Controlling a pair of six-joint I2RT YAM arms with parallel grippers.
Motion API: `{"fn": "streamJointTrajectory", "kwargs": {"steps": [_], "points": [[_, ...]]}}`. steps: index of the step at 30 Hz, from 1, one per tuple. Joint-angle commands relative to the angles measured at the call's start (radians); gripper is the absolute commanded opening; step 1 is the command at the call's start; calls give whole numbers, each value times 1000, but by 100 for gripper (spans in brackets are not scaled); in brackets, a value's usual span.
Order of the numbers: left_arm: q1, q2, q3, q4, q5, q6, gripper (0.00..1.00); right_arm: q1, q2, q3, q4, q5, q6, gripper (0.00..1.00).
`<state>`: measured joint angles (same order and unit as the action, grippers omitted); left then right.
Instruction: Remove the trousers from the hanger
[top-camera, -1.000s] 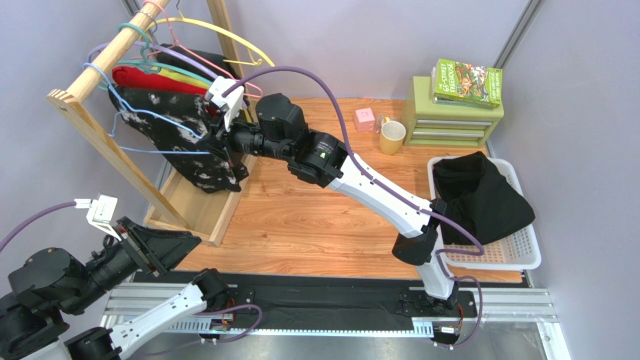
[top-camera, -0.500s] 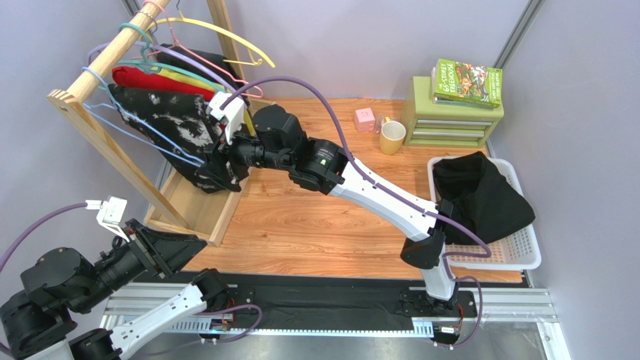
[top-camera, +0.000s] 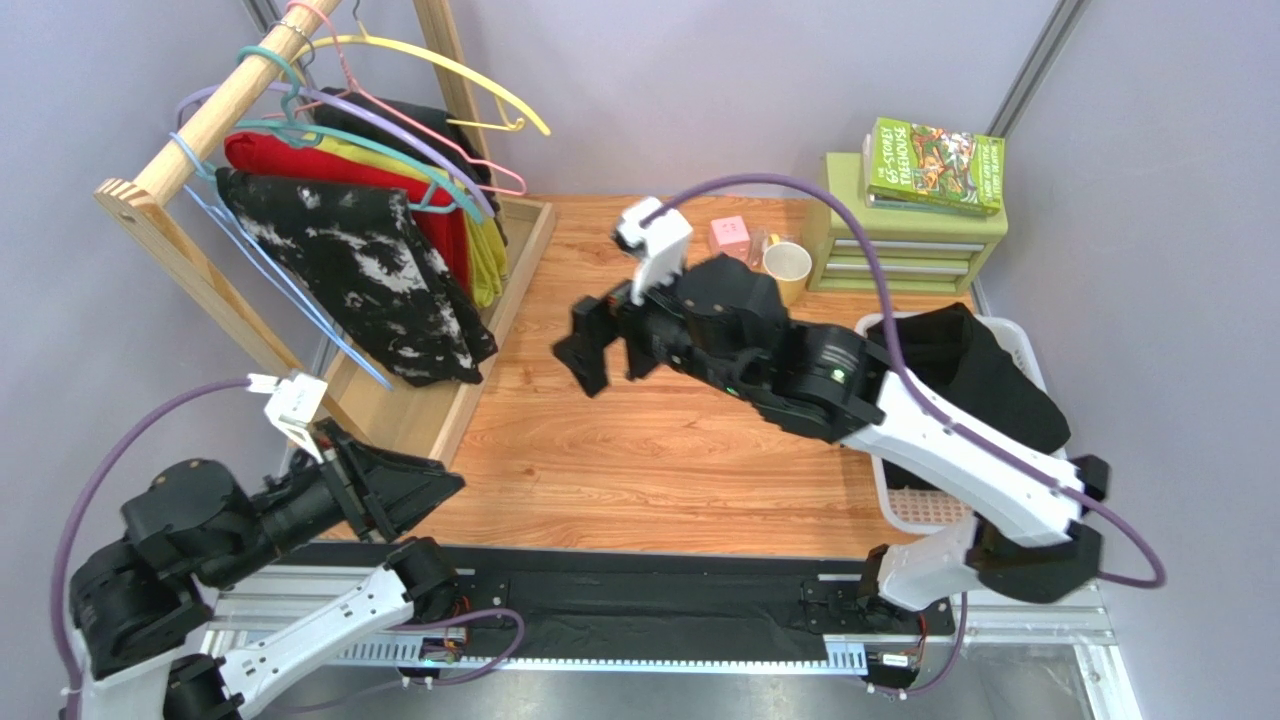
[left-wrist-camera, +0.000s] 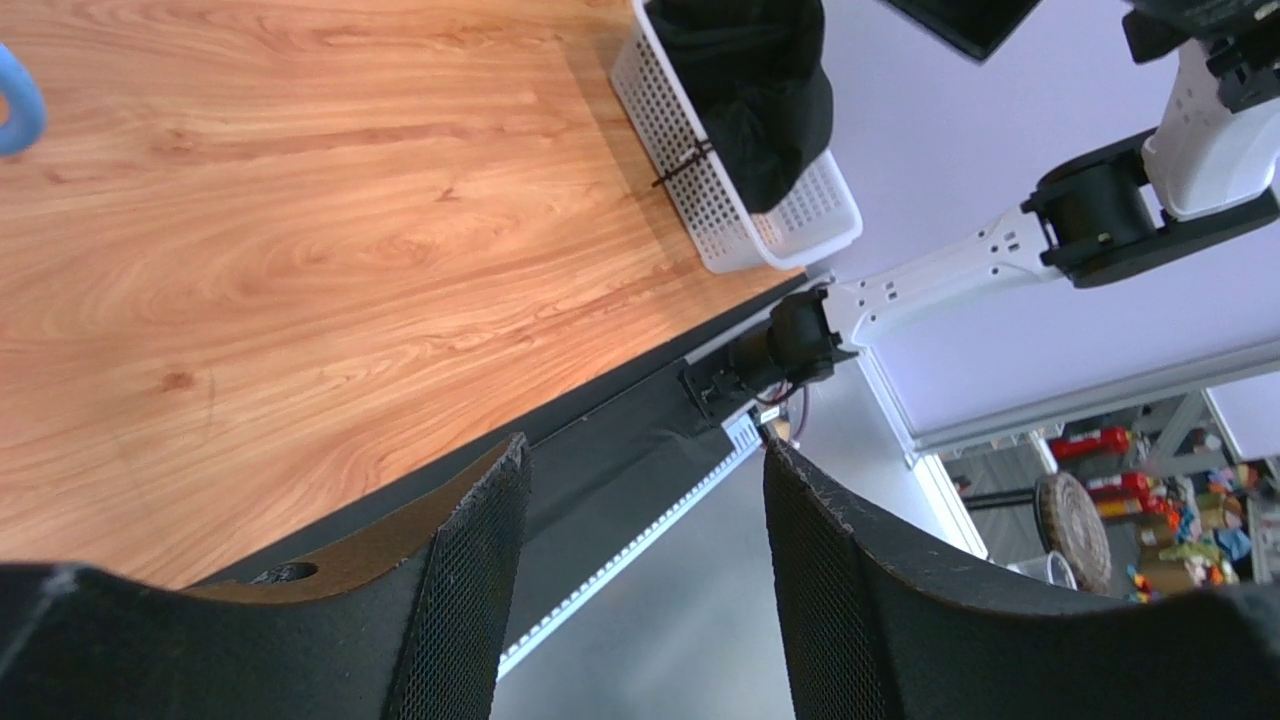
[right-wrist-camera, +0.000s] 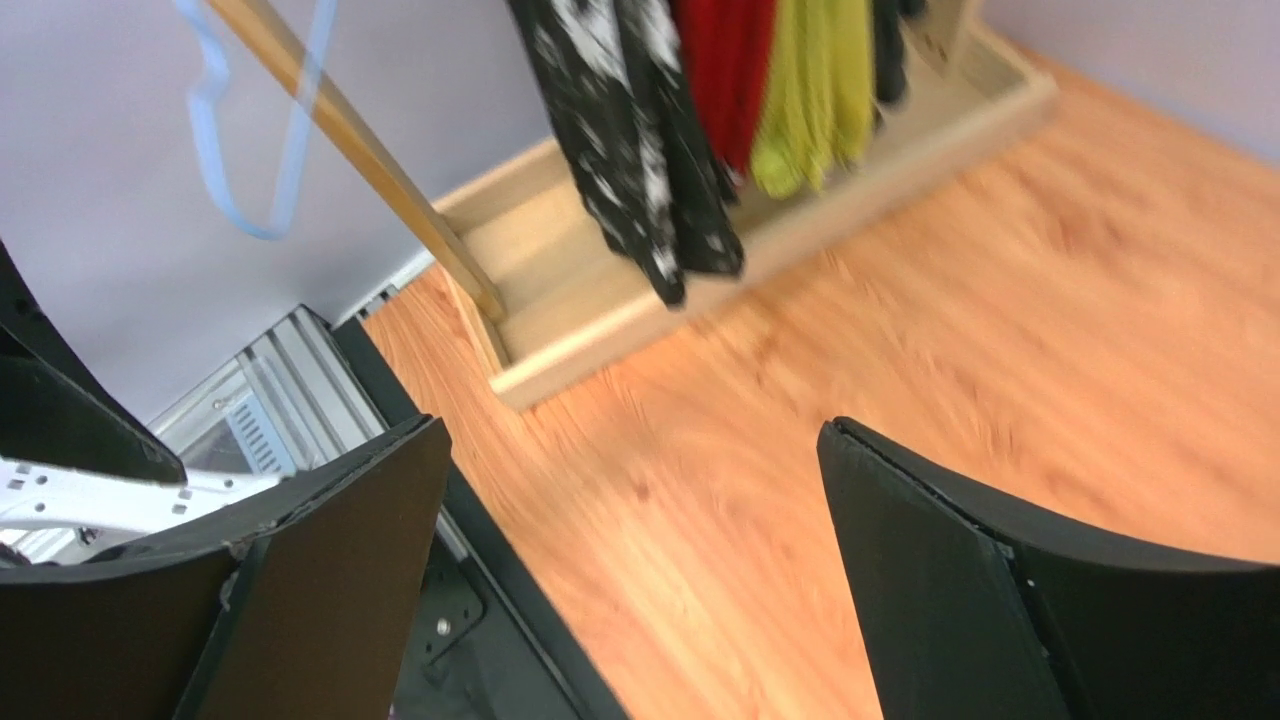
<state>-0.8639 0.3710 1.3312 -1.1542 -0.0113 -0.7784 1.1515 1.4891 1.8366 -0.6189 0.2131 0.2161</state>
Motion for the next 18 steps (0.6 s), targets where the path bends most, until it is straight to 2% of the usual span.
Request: {"fn": "streamJointTrajectory", "kwargs": {"steps": [1, 4, 5, 7, 8, 9, 11, 12, 14, 15, 17, 18], "points": [[-3, 52, -93, 164, 95, 25, 65, -16, -206, -283, -48, 114, 205, 100], [-3, 48, -202, 268, 146, -16, 65, -18, -384, -449, -44, 129, 356, 100], [-3, 45, -234, 302, 175, -28, 66, -16, -430, -564, -36, 129, 429, 100], [-3, 37, -341, 411, 207, -86, 66, -18, -576, -679, -7, 126, 494, 100], [-3, 20, -384, 451, 238, -111, 66, -18, -626, -789, 7, 124, 529, 100], [-3, 10, -476, 496, 246, -142, 66, -18, -727, -857, 45, 121, 583, 100], [-3, -46, -635, 657, 281, -238, 66, -18, -879, -968, 80, 112, 640, 100], [-3, -67, -689, 780, 286, -272, 66, -18, -927, -1091, 144, 103, 664, 100], [-3, -142, -848, 908, 293, -349, 67, -18, -1059, -1212, 224, 51, 663, 100], [-3, -170, -900, 968, 294, -366, 67, -18, -1093, -1316, 298, 40, 669, 100], [-3, -246, -1039, 1144, 295, -395, 68, -16, -1156, -1428, 375, 11, 671, 100], [-3, -273, -1079, 1245, 297, -397, 69, -16, -1208, -1476, 471, -6, 658, 100]]}}
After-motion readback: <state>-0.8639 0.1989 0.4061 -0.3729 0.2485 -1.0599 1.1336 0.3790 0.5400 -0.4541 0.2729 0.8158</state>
